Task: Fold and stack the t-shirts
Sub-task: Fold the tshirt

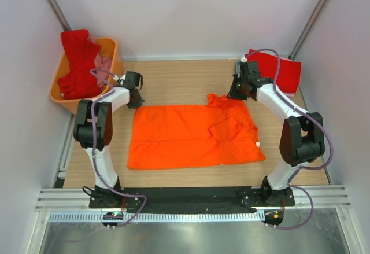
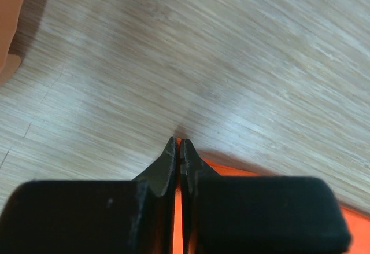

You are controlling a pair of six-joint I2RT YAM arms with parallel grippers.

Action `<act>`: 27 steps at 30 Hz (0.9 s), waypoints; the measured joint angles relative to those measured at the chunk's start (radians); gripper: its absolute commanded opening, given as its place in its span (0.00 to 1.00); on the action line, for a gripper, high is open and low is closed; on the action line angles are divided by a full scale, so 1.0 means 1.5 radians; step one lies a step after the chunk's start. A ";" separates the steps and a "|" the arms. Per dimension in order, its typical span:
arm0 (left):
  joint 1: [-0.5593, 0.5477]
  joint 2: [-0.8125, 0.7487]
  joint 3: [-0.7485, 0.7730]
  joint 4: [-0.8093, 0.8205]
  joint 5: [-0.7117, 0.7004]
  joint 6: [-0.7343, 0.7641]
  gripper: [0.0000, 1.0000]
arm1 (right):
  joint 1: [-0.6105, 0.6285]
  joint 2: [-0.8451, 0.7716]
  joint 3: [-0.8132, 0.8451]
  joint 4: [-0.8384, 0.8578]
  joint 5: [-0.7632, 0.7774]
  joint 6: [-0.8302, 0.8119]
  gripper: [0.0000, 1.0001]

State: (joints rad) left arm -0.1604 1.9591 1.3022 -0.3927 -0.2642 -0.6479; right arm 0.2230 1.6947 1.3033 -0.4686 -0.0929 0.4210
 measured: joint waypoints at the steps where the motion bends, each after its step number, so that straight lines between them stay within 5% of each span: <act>1: 0.000 -0.002 -0.002 0.000 0.002 0.000 0.00 | 0.000 0.000 0.000 0.000 0.000 0.000 0.01; 14: 0.000 -0.094 -0.020 -0.040 0.017 0.008 0.00 | 0.000 -0.021 0.008 -0.021 0.002 0.000 0.01; 27: 0.000 -0.187 -0.091 -0.065 0.031 0.022 0.00 | 0.000 -0.161 -0.050 -0.038 0.024 0.000 0.01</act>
State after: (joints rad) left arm -0.1604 1.6791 1.1652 -0.4908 -0.2184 -0.6155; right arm 0.2230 1.4536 1.2278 -0.5251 -0.0566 0.4206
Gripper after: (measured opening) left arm 0.008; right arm 0.026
